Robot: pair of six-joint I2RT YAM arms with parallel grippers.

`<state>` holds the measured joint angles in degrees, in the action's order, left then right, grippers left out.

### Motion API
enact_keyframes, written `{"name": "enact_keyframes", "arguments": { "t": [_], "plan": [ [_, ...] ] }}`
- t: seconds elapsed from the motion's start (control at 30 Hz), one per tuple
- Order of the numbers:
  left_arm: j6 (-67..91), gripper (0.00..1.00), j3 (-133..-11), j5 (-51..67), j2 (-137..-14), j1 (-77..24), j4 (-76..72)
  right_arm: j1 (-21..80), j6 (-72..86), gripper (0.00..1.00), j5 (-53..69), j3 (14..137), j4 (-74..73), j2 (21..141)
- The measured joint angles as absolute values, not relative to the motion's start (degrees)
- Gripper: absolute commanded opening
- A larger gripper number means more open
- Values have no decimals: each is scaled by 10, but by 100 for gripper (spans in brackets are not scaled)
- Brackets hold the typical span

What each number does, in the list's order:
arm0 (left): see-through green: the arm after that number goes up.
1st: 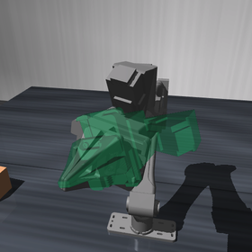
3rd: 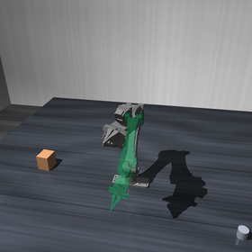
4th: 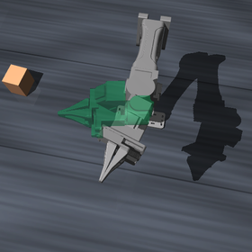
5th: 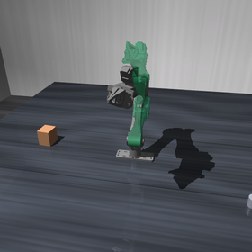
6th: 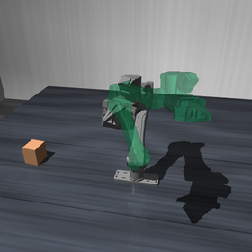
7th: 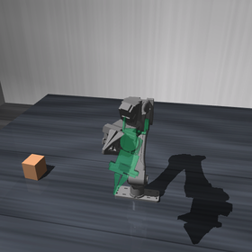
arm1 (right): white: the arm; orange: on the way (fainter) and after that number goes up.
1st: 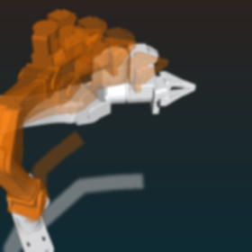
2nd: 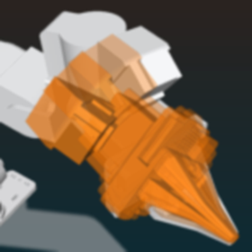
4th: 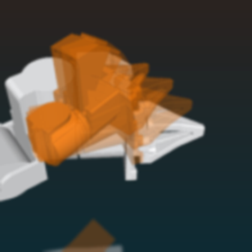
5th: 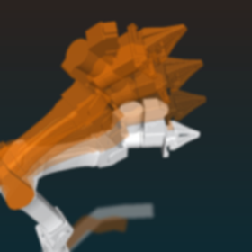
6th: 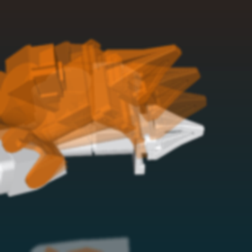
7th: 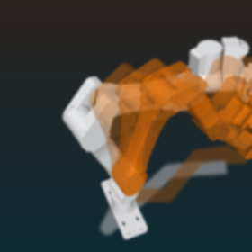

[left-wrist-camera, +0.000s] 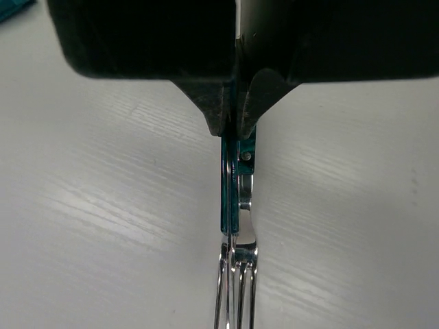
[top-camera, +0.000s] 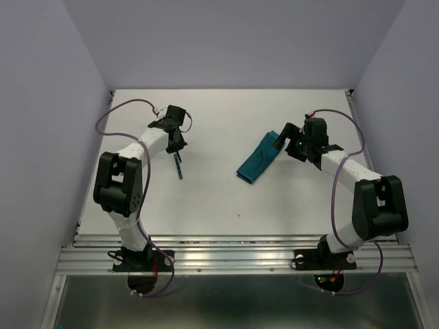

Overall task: Fold the napkin into a case and place the utensils inside
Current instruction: Pick up the knife from the corner of the board, then move the knife to the center of the board.

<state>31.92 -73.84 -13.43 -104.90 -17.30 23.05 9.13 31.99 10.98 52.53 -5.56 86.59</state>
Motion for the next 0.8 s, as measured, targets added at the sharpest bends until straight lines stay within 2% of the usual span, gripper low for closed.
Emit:
{"name": "enact_keyframes", "arguments": {
  "t": [0.17,0.3,0.6,0.63,0.7,0.73,0.8],
  "plan": [
    [319,0,-747,-161,-975,-181,245,91,324,91,110,526,-56,866],
    [313,0,-765,-169,-967,-203,253,91,324,91,110,526,-56,866],
    [326,1,-739,-192,-1001,-340,269,91,331,91,112,525,-56,859],
    [331,17,-731,-190,-1006,-354,269,91,331,91,112,525,-56,859],
    [340,39,-722,-184,-1018,-370,270,91,331,91,113,525,-56,859],
    [343,56,-720,-183,-1023,-374,270,91,330,91,114,525,-56,859],
    [351,66,-720,-180,-1032,-379,269,91,330,91,114,525,-56,858]
  ]
}}
